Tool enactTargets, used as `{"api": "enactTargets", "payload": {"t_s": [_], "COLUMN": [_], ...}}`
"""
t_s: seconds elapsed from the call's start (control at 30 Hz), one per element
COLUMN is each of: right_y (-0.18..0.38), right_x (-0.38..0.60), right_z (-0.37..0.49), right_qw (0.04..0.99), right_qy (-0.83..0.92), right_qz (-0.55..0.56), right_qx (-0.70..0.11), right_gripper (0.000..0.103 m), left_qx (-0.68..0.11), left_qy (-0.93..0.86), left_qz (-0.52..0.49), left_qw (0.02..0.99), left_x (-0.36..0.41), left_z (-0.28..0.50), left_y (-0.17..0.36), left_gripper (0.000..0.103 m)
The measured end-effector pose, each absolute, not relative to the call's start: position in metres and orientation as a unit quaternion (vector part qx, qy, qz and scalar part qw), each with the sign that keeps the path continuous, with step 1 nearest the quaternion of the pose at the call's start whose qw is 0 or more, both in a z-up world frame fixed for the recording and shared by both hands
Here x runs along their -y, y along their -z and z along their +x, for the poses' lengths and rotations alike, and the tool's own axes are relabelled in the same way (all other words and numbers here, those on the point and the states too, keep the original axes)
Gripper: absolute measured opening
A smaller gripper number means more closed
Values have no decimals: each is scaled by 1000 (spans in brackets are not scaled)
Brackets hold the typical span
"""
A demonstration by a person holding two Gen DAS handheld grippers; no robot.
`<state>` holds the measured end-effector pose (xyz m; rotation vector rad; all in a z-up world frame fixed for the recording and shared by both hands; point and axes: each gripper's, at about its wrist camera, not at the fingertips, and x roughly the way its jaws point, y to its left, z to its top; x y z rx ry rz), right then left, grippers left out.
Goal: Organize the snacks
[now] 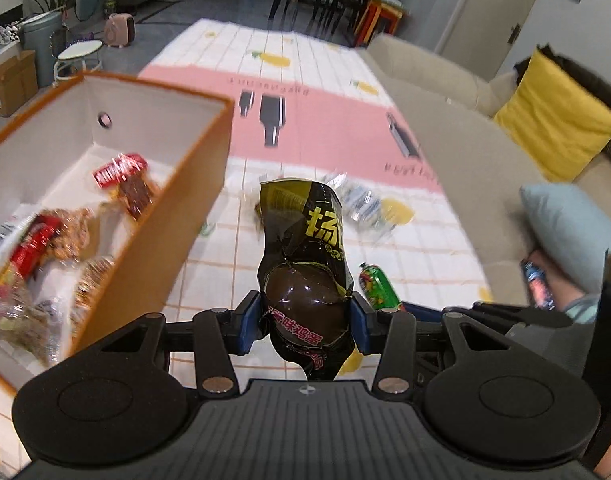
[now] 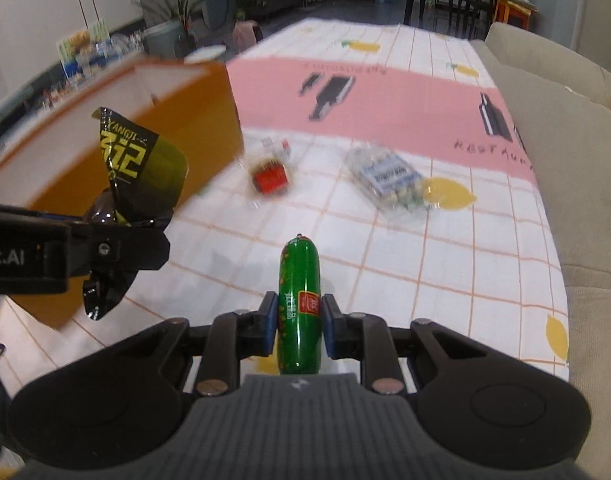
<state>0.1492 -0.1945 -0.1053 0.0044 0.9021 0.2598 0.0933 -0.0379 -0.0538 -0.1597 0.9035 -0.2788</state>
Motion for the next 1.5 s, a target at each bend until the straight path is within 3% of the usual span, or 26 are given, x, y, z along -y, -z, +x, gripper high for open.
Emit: {"api": "enactTargets", "payload": {"t_s": [0.53,0.77,1.5], "right_y": [7,-21,64], "right_x": [121,59,-33], "right_z": [131,163,251], "right_qw": [922,915,844], "right_qy": [-205,-248,-265], "right_qz": [-29,-92,-306], "right_qx": [-328,-304,-351], "right_gripper": [19,19,19], "left_qx": [-392,-406,-550], "left_qy": [71,40,9], "left_qz": [-81,-68,-73], "left_qw": [913,911,832], "left_x": [-51,-80,-130], "left_z": [90,114,185], "left_y": [-23,-26,64], "left_gripper": [52,52,52]}}
